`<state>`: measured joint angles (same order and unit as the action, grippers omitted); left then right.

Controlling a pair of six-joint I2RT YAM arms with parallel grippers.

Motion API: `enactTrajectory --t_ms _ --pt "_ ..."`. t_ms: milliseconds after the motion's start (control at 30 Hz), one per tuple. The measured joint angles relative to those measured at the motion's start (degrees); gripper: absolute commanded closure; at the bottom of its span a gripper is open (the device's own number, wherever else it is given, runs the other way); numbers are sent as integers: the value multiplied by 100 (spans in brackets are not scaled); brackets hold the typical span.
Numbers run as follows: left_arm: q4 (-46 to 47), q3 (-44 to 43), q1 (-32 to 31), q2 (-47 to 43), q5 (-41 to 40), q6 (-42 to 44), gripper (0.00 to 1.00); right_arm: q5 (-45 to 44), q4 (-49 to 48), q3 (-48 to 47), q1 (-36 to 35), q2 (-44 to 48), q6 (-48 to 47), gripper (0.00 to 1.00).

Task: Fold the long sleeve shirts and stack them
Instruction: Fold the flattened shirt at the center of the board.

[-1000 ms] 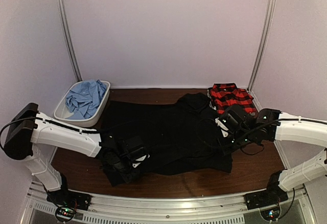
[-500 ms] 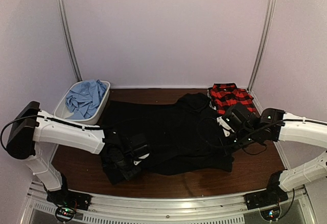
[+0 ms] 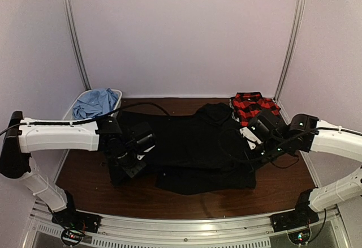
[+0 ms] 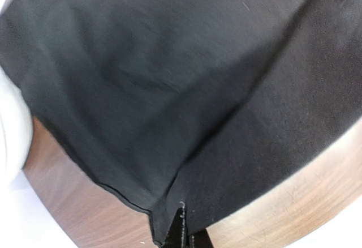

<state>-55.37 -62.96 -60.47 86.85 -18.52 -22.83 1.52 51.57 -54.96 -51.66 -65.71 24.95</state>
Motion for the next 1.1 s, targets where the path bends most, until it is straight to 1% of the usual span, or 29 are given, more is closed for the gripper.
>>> enactTrajectory --t_ms 167,400,467,633,733,833,1100 --pt "-190 -588 291 225 -302 133 100 -162 146 -280 0 -293 -103 100" --pt "-203 -986 734 1154 -575 577 100 -476 308 -710 63 -863 -275 100" --pt "-188 -1106 852 1368 -599 713 96 -551 313 -824 116 -1025 -328 100" --pt "-166 -1335 1080 1700 -645 1021 76 -680 297 -981 273 -1447 -544 100" --pt "-157 -1349 1207 1768 -645 1161 69 -717 275 -984 435 -1644 -671 100" --pt "-138 -1349 1331 1788 -643 1252 65 -743 234 -984 627 -1777 -778 100" --pt "-13 -1283 1657 1788 -656 1375 60 -758 87 -984 1036 -1919 -1023 100"
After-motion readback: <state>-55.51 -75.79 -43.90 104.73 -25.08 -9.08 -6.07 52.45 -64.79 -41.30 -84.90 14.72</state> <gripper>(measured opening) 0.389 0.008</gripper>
